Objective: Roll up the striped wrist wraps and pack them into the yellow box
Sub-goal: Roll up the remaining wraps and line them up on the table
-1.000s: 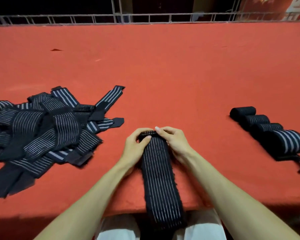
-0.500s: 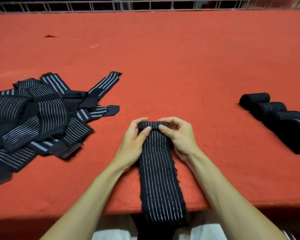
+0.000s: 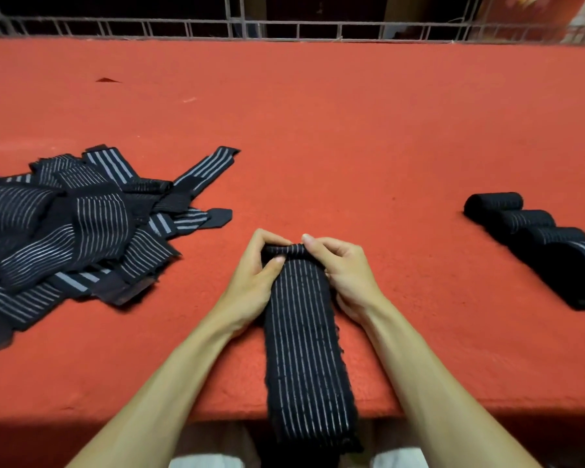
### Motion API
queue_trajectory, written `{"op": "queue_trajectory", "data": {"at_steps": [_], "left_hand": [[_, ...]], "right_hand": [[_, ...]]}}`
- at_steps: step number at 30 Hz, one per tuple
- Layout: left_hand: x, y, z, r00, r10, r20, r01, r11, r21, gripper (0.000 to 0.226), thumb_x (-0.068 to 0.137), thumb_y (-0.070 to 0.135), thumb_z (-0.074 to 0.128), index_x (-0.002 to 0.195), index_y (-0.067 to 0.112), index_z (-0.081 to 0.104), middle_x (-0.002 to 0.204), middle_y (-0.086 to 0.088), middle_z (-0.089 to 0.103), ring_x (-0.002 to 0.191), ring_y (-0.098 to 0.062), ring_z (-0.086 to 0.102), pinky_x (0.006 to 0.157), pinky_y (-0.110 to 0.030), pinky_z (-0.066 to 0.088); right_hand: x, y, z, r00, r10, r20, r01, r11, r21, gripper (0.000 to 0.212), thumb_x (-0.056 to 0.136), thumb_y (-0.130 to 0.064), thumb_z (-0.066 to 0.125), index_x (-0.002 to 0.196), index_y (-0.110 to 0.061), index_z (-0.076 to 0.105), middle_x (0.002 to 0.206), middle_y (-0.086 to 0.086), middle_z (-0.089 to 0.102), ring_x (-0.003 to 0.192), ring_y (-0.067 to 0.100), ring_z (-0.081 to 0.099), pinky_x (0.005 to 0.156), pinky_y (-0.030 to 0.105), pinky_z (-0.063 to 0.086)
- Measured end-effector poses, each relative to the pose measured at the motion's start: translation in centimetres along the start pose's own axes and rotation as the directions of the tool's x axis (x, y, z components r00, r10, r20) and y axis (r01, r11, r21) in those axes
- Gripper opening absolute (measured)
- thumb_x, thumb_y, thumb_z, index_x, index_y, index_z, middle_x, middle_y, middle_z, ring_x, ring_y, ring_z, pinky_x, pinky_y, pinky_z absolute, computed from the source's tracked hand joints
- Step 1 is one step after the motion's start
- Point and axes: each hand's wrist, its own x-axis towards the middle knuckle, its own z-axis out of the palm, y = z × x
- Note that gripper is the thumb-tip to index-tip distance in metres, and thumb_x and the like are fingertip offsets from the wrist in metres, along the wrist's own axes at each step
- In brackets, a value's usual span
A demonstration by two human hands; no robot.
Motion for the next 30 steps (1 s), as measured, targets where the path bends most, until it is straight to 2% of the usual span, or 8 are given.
{"op": "queue_trajectory", "data": {"at_steps": [4, 8, 12, 15, 20, 26, 28, 30], "left_hand": [[-0.09, 0.35, 0.29, 1.000, -0.024, 0.013, 0.024, 0.999, -0.035, 0.021, 0.097, 0.003, 0.048, 0.104, 0.022, 0.055, 0.100, 0.007, 0.059, 0.093, -0.002, 0.055, 0.086, -0.022, 0.045], [-0.19, 0.56, 0.47, 0.997, -0.069, 0.038, 0.070, 0.996, -0.045, 0.017, 0.091, 0.034, 0.055, 0.105, 0.025, 0.052, 0.100, 0.010, 0.057, 0.088, 0.006, 0.054, 0.081, -0.011, 0.043], [-0.28, 0.63, 0.84, 0.988, -0.142, -0.054, 0.143, 0.990, 0.004, 0.037, 0.087, 0.058, 0.042, 0.107, 0.028, 0.046, 0.102, 0.008, 0.056, 0.090, 0.002, 0.055, 0.081, -0.016, 0.045], [-0.28, 1.05, 0.94, 0.987, -0.146, -0.068, 0.145, 0.989, -0.018, 0.043, 0.087, 0.052, 0.036, 0.103, 0.015, 0.050, 0.090, 0.005, 0.056, 0.079, 0.001, 0.054, 0.073, -0.016, 0.045], [-0.11, 0.56, 0.63, 0.995, -0.074, -0.060, 0.077, 0.996, 0.055, 0.018, 0.100, 0.028, 0.043, 0.095, 0.015, 0.054, 0.084, 0.007, 0.054, 0.072, 0.006, 0.050, 0.070, -0.011, 0.042], [-0.07, 0.55, 0.35, 0.991, -0.083, -0.103, 0.082, 0.997, -0.014, 0.013, 0.102, 0.013, 0.044, 0.103, 0.010, 0.056, 0.093, 0.002, 0.059, 0.081, 0.002, 0.055, 0.074, -0.012, 0.044], [-0.09, 0.70, 0.38, 0.988, -0.103, -0.118, 0.097, 0.994, -0.060, 0.015, 0.101, 0.008, 0.043, 0.103, 0.013, 0.057, 0.095, 0.003, 0.060, 0.082, 0.001, 0.056, 0.075, -0.014, 0.046], [-0.15, 0.82, 0.37, 0.986, -0.131, -0.104, 0.121, 0.988, -0.093, 0.019, 0.099, 0.005, 0.043, 0.104, 0.016, 0.057, 0.098, 0.002, 0.060, 0.084, -0.002, 0.057, 0.076, -0.018, 0.048]], "right_hand": [[-0.04, 0.07, -0.37, 1.000, -0.008, -0.011, 0.009, 0.998, 0.070, 0.018, 0.088, -0.018, 0.068, 0.092, -0.001, 0.073, 0.085, 0.009, 0.072, 0.078, 0.016, 0.066, 0.069, 0.026, 0.053], [0.04, 0.42, -0.58, 0.997, -0.071, -0.028, 0.071, 0.997, -0.011, 0.015, 0.085, -0.008, 0.071, 0.098, -0.004, 0.072, 0.097, 0.012, 0.072, 0.090, 0.016, 0.065, 0.084, 0.031, 0.053], [0.04, 0.50, -0.59, 0.988, -0.150, -0.035, 0.144, 0.981, -0.127, 0.019, 0.082, 0.001, 0.071, 0.097, -0.011, 0.070, 0.094, 0.005, 0.071, 0.086, 0.010, 0.065, 0.079, 0.026, 0.052], [0.02, 0.46, -0.69, 0.985, -0.167, -0.039, 0.160, 0.977, -0.138, 0.023, 0.079, 0.006, 0.072, 0.087, -0.015, 0.068, 0.087, 0.000, 0.070, 0.082, 0.012, 0.066, 0.076, 0.026, 0.052], [-0.24, 0.49, -0.66, 0.981, -0.191, -0.023, 0.185, 0.969, -0.165, 0.018, 0.078, 0.007, 0.073, 0.088, -0.007, 0.067, 0.085, 0.003, 0.071, 0.081, 0.011, 0.066, 0.078, 0.027, 0.054], [0.02, 0.46, -0.10, 0.990, -0.135, -0.046, 0.123, 0.969, -0.216, 0.016, 0.091, -0.023, 0.066, 0.094, -0.007, 0.070, 0.085, -0.001, 0.070, 0.078, 0.007, 0.063, 0.073, 0.024, 0.051], [0.26, 0.60, 0.05, 0.991, -0.119, -0.066, 0.092, 0.944, -0.318, 0.025, 0.092, -0.038, 0.063, 0.091, -0.015, 0.072, 0.082, -0.004, 0.072, 0.076, 0.011, 0.066, 0.071, 0.030, 0.052], [0.47, 0.51, 0.01, 0.994, -0.074, -0.077, 0.042, 0.934, -0.355, 0.029, 0.089, -0.047, 0.064, 0.091, -0.020, 0.073, 0.086, 0.001, 0.074, 0.085, 0.022, 0.070, 0.079, 0.043, 0.055]]}}
